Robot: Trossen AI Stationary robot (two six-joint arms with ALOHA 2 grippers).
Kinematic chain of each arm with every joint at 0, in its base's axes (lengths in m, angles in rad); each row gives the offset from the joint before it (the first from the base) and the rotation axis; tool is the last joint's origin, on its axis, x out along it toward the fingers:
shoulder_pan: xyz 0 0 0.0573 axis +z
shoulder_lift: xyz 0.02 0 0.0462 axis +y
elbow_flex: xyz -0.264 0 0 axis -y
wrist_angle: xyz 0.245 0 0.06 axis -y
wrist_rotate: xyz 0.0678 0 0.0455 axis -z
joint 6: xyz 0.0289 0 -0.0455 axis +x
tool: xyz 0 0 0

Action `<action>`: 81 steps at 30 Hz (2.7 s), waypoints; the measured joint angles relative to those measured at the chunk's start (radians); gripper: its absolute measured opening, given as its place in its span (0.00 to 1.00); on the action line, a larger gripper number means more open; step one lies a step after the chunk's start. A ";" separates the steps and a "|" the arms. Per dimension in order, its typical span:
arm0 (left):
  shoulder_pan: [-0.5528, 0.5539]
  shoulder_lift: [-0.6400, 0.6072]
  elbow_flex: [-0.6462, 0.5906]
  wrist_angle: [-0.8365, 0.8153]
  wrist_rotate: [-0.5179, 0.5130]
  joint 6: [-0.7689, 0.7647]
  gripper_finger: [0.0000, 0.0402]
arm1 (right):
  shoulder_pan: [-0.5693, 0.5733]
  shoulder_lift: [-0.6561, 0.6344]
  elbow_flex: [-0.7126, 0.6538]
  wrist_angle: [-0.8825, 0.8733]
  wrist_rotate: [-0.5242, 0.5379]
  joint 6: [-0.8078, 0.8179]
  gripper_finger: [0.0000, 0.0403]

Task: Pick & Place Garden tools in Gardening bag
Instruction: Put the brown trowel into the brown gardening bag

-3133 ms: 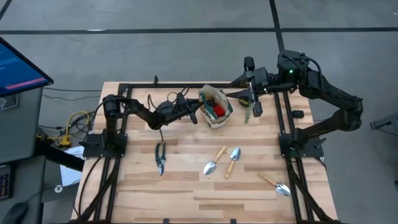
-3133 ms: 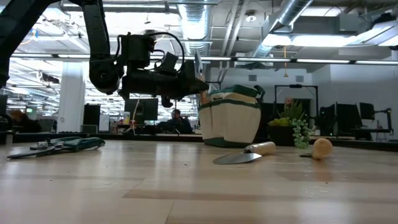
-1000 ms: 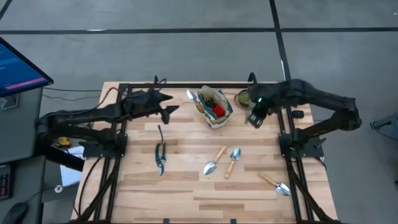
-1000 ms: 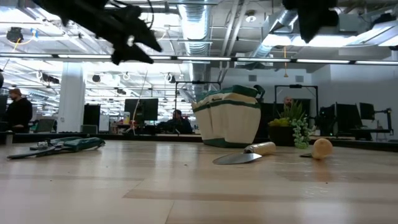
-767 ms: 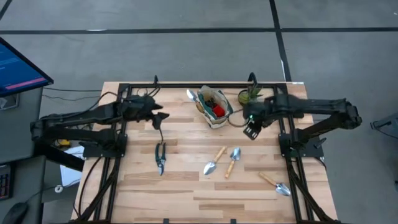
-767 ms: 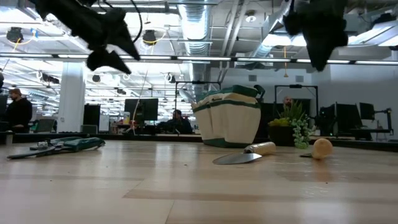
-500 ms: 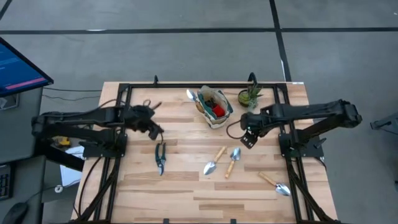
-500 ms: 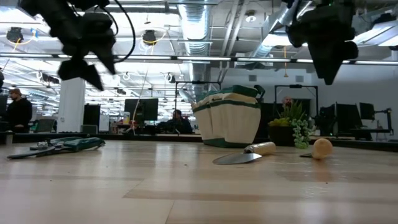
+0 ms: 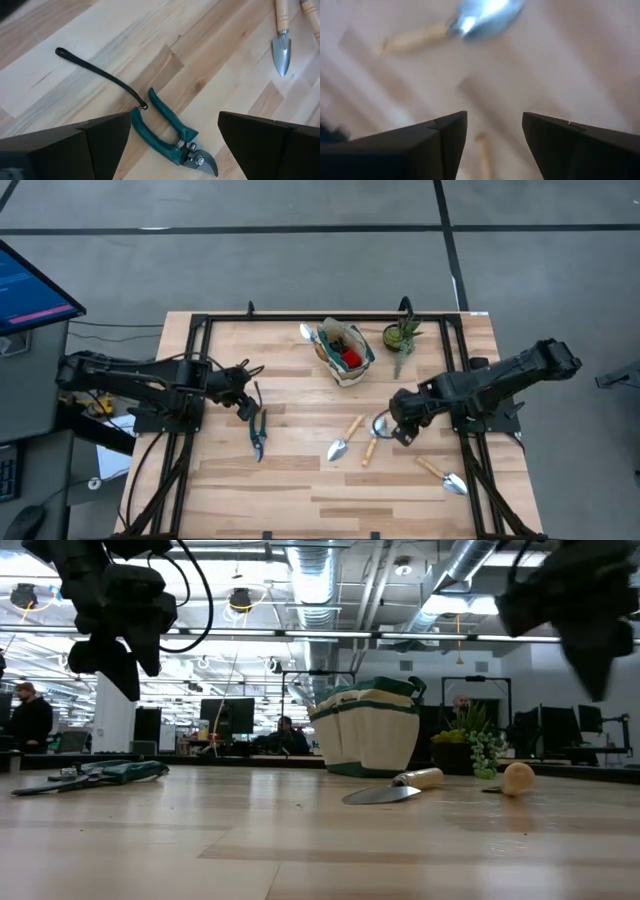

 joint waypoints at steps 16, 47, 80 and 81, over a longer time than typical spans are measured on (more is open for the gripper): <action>0.000 0.000 0.000 -0.001 -0.002 0.011 0.73 | 0.372 0.001 -0.117 0.153 -0.066 0.322 0.48; 0.001 0.000 0.000 0.000 -0.004 0.011 0.73 | 0.418 0.232 -0.235 0.326 -0.127 0.329 0.14; 0.001 0.000 0.000 0.000 -0.005 0.011 0.73 | -0.696 -0.113 0.132 0.507 0.372 -0.966 0.14; 0.001 0.000 0.000 0.000 -0.005 0.011 0.73 | -0.709 -0.100 0.129 0.512 0.359 -0.978 0.14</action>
